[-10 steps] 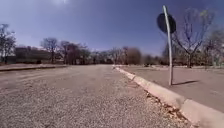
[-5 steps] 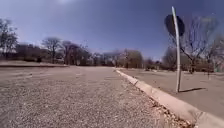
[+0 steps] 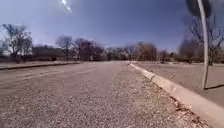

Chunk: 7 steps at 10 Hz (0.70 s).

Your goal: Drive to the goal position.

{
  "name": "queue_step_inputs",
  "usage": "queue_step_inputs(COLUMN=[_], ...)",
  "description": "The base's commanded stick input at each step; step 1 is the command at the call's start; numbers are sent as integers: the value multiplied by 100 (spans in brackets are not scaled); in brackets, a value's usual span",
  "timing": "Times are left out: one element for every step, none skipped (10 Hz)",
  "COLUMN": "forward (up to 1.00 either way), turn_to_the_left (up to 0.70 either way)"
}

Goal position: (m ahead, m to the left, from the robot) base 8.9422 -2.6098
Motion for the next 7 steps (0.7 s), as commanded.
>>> queue_step_inputs(forward=[70,70,70,70,70,70,70], turn_to_the_left=[0,0,0,0,0,0,0])
